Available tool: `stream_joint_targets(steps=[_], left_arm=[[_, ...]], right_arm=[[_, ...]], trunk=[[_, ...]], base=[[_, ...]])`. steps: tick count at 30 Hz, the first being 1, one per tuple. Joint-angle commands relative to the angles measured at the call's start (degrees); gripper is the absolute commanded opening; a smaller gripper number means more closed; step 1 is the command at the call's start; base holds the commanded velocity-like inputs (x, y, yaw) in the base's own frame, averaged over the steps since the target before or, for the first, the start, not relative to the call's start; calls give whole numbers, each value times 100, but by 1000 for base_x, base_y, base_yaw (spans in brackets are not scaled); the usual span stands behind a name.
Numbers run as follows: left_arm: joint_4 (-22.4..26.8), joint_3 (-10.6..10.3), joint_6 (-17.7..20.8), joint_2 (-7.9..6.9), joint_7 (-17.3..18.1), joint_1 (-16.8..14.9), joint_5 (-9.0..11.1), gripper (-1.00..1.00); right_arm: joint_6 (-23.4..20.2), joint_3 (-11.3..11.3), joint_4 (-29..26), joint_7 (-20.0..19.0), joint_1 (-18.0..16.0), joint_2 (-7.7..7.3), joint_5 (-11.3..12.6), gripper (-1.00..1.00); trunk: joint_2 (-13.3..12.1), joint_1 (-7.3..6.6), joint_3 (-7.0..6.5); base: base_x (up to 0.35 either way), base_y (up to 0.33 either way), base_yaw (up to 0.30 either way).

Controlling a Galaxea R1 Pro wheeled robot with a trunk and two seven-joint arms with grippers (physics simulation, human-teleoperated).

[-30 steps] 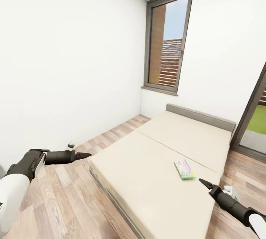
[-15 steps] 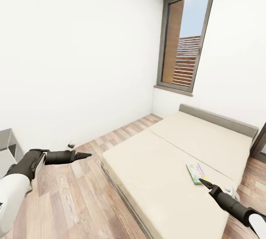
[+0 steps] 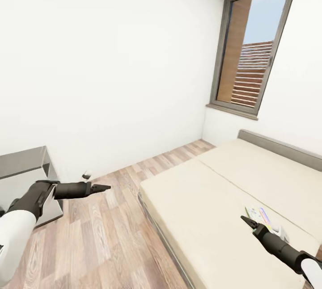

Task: Put all the toys in the child's room - the three board games (two on the bed and one on the table), the two jigsaw puzzles on the table, and the tennis ball on the table - inside the toy box on the table in the child's room.

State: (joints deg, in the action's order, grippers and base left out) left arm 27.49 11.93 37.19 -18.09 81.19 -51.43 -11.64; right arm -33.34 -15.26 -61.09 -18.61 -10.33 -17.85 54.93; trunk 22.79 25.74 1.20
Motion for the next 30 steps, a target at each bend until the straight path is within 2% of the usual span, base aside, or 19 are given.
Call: stream_joint_targets(steps=[1,17,30], left_arm=[[2,37,60,7,44,-7,-60,100],[2,29,60,8,46,-7,-67,100],[2,32,62,8,46,-7,-67,100]], right_arm=[[-39,-12,-3,-10,-4,1,18,100],[-32,-12,0,-5,-4,1,18,100],[-32,-18,1,-17,-4,1,26,100]], trunk=[[13,4,13],[13,4,-28],[13,4,-109]], base=[[0,0,290],[-26,-34,286],[-33,-25,229]])
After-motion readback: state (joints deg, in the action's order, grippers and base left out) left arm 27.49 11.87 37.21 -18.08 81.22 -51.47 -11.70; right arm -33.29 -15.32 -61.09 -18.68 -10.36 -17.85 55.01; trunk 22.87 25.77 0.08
